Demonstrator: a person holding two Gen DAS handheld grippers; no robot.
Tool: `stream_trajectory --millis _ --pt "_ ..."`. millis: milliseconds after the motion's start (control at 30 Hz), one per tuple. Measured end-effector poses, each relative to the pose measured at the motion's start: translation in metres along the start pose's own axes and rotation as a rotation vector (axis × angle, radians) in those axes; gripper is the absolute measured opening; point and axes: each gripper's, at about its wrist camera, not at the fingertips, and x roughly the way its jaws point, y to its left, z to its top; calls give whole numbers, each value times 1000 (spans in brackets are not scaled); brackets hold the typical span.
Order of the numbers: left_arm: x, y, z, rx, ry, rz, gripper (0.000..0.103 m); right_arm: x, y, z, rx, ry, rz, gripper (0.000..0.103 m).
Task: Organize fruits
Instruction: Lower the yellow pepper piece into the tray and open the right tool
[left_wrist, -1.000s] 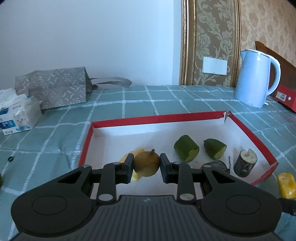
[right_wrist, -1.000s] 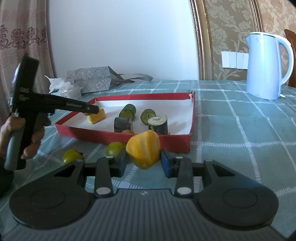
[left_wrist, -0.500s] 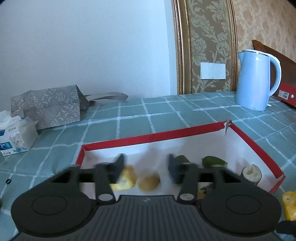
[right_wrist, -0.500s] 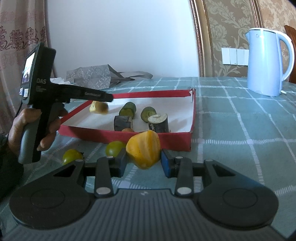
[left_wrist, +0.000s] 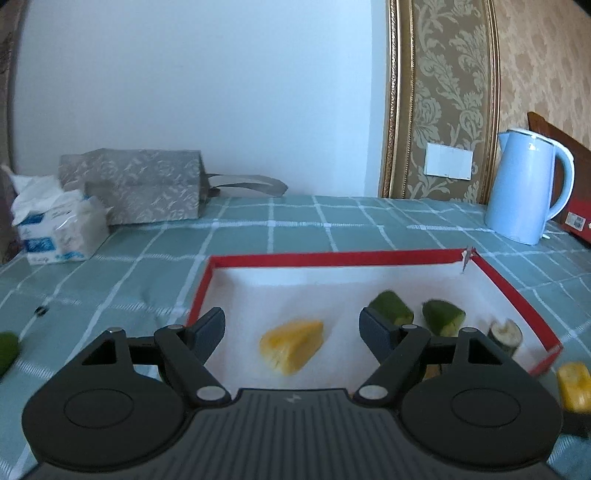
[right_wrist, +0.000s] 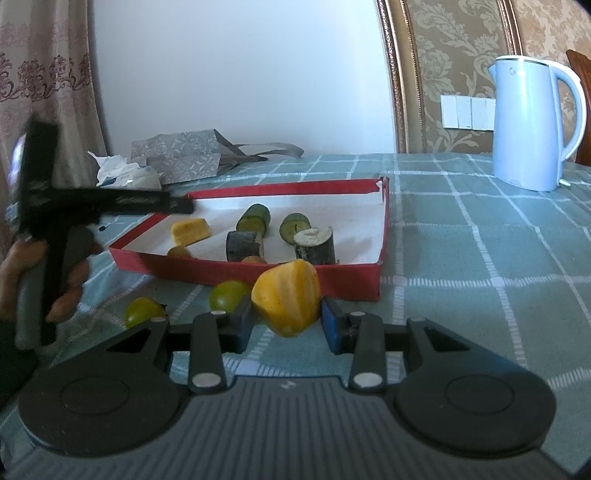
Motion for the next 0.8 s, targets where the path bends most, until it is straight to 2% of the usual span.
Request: stream_trajectory --millis 167,267,467,567,800 --pt "-25 9 -16 -23 6 10 80 -2 1 0 -7 -5 -3 36" --pt "-29 16 -25 -42 46 15 80 -2 2 -1 -10 -4 -5 36" --pt "-43 25 -36 -67 52 0 83 -3 2 0 -16 -12 -12 36" --pt "-55 33 -39 -89 23 -8 83 -4 3 -1 -18 -15 -18 36" --pt "-56 38 -46 -91 64 -9 83 -3 2 8 -8 -18 -38 36"
